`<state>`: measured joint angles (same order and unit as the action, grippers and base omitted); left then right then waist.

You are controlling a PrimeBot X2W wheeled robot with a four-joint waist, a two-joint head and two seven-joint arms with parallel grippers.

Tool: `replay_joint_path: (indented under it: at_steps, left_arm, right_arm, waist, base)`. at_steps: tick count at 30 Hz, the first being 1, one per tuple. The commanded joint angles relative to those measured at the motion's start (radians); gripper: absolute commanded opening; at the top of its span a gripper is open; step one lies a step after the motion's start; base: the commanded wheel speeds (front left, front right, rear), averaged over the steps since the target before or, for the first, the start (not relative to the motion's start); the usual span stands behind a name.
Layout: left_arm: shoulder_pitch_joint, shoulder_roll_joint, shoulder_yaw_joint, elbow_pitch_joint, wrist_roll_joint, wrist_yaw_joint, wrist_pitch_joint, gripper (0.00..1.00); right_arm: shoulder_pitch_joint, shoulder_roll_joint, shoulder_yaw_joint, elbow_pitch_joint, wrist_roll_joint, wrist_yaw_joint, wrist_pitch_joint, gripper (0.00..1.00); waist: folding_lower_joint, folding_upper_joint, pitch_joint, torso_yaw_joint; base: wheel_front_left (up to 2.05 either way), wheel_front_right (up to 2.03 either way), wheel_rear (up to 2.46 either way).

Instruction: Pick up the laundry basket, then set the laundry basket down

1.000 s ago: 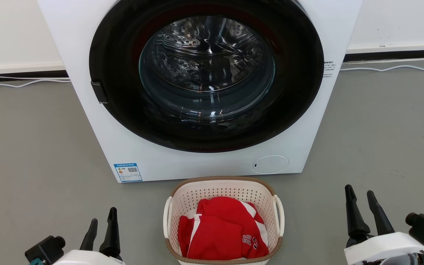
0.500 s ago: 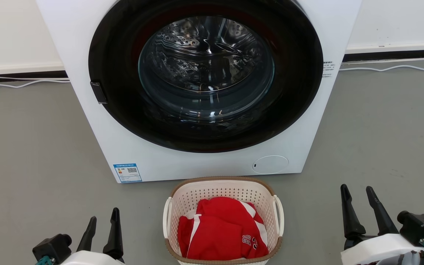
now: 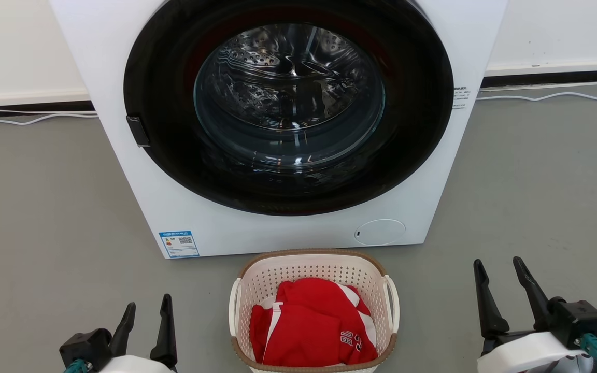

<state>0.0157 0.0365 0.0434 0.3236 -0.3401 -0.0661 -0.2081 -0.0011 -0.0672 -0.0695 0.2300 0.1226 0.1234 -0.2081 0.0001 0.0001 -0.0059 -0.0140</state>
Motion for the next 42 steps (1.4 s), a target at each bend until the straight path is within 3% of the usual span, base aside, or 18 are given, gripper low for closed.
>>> replay_joint_path:
  at_steps: [1,13,33,42]
  left_arm:
    - [-0.012,0.012,0.022,-0.022,0.033,0.006,-0.020,1.00]
    - [-0.007,0.014,0.023,-0.020,0.166,0.009,-0.054,1.00]
    - [-0.009,0.014,0.027,-0.021,0.166,0.006,-0.054,1.00]
    - [-0.059,0.014,0.011,-0.001,0.162,0.002,-0.054,1.00]
  right_arm:
    - [-0.014,-0.014,0.018,-0.036,-0.035,0.007,-0.020,1.00]
    - [-0.013,-0.013,0.012,-0.042,-0.182,0.007,-0.054,1.00]
    - [-0.014,-0.003,-0.001,-0.031,-0.173,0.007,-0.054,1.00]
    - [-0.075,0.005,-0.007,0.015,-0.146,0.007,-0.054,1.00]
  waist:
    - [-0.0001,-0.0001,0.000,0.000]
    - [-0.0001,-0.0001,0.000,-0.003]
    - [-0.0001,-0.0001,0.007,-0.001]
    - [-0.0001,-0.0001,0.090,-0.003]
  base:
    - [0.00,0.00,0.00]
    - [0.00,0.00,0.00]
    - [0.00,0.00,0.00]
    - [0.00,0.00,0.00]
